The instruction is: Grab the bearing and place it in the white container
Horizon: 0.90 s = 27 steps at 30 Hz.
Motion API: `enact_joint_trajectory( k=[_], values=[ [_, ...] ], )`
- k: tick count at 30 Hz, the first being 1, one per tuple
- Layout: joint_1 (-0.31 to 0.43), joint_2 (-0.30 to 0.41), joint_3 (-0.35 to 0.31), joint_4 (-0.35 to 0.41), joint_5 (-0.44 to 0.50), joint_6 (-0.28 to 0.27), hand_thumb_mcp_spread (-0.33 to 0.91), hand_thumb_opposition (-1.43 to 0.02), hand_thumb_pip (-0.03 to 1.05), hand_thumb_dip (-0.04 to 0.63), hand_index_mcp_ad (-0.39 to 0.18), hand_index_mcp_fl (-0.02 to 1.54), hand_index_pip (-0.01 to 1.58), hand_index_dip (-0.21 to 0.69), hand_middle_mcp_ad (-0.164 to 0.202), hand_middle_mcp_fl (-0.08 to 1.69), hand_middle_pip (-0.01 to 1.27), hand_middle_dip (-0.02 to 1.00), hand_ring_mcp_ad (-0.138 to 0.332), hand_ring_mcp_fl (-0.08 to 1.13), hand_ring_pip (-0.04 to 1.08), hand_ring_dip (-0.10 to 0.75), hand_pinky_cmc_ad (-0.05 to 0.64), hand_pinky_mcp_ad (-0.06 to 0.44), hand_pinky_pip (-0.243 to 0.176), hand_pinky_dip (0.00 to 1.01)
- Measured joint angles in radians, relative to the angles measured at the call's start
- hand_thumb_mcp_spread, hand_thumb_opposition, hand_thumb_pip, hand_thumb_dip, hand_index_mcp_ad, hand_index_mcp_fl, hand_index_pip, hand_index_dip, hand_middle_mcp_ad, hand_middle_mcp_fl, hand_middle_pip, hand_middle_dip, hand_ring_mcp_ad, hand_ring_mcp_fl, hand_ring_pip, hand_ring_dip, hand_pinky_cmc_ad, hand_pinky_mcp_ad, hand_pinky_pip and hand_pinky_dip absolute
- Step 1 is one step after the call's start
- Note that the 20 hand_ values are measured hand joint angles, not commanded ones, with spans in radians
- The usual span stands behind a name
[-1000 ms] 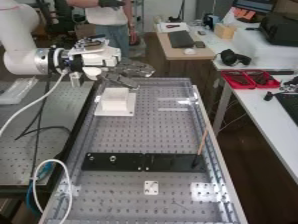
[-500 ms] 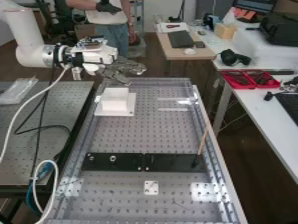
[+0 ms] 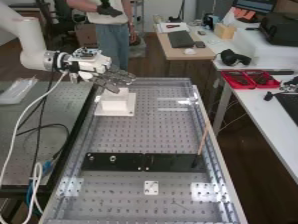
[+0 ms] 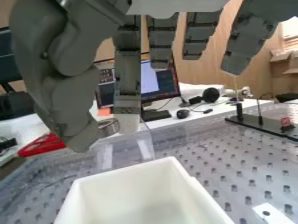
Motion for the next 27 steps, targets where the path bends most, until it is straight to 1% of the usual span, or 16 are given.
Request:
enact_joint_trajectory(
  k=[4, 9, 22, 27],
  values=[
    [-0.042, -0.018, 0.001, -0.009, -0.058, 0.030, 0.37, -0.86, 0.58, 0.298, -0.051, 0.40, 1.36, 0.157, 0.051, 0.05, 0.13, 0.14, 0.115, 0.00, 0.08, 0.044, 0.387, 0.295, -0.066, 0.18],
    [-0.070, -0.039, 0.008, -0.034, -0.101, 0.049, 0.37, -0.86, 0.58, 0.298, -0.051, 0.40, 1.36, 0.154, 0.051, 0.05, 0.13, 0.14, 0.115, 0.00, 0.09, 0.044, 0.387, 0.295, -0.066, 0.18],
    [-0.084, -0.082, 0.027, -0.078, -0.123, 0.092, 0.37, -0.86, 0.58, 0.298, -0.051, 0.40, 1.37, 0.157, 0.051, 0.05, 0.13, 0.14, 0.115, 0.00, 0.09, 0.051, 0.389, 0.295, -0.066, 0.18],
    [-0.083, -0.086, 0.032, -0.101, -0.120, 0.104, 0.37, -0.86, 0.58, 0.298, -0.052, 0.37, 1.39, 0.157, 0.051, 0.05, 0.13, 0.14, 0.115, 0.00, 0.09, 0.051, 0.386, 0.295, -0.066, 0.18]
  ],
)
